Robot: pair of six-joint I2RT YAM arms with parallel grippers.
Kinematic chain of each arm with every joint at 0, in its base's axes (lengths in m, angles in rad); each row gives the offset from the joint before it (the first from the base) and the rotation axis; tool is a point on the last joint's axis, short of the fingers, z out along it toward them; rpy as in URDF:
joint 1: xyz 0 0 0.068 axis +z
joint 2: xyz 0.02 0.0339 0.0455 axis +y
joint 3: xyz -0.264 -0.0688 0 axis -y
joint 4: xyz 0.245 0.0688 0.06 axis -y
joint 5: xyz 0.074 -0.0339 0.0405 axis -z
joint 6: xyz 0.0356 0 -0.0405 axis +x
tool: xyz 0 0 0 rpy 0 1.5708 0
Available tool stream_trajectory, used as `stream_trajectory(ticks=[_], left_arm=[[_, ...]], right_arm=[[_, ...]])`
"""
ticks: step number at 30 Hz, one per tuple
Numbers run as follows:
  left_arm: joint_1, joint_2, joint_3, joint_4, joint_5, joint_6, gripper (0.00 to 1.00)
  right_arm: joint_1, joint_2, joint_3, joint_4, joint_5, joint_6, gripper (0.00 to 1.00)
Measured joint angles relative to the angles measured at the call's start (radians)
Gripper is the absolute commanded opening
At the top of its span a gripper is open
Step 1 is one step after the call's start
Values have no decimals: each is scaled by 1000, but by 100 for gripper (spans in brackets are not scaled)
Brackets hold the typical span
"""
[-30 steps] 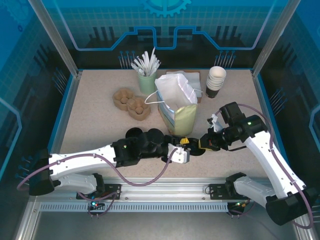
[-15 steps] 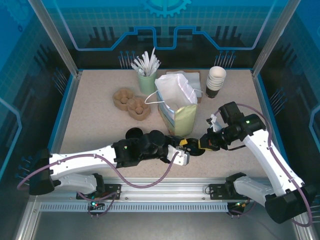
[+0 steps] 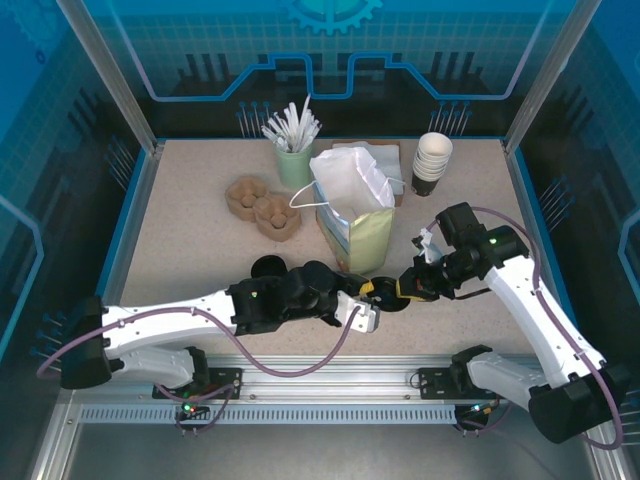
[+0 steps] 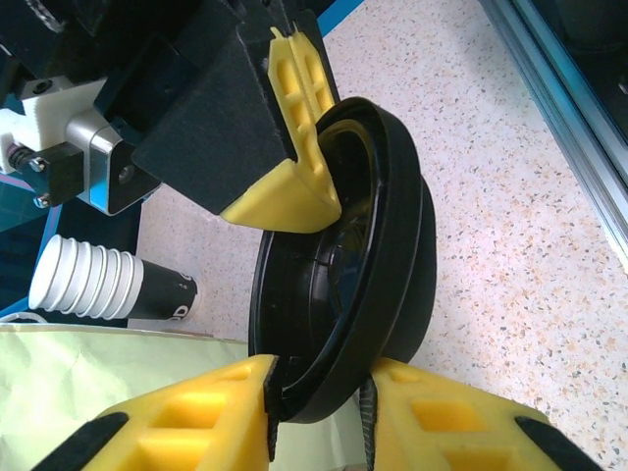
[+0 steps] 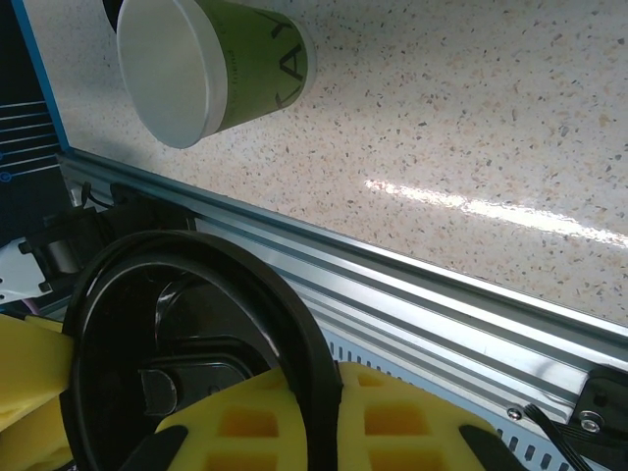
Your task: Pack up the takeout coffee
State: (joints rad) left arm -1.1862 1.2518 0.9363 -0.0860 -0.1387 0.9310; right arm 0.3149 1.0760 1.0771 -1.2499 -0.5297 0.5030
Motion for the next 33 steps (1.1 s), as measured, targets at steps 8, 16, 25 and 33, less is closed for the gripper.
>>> stream_trajectory(ticks=[8,16,25,33], left_arm=[[-3,14,11,-6,-2,37,19],[-3,18,24,-22,-2,21,13],[-5,11,20,20,6,-116,13],[12,-14,-6,23,25,-256,15]], right_arm=[[-2,8,0,-18,5,-8,0],[-4,3,2,-29,11,-9,20],[-54,-62,5,13,-4,-13,43],[-134,-115,6,35,-6,-14,49]])
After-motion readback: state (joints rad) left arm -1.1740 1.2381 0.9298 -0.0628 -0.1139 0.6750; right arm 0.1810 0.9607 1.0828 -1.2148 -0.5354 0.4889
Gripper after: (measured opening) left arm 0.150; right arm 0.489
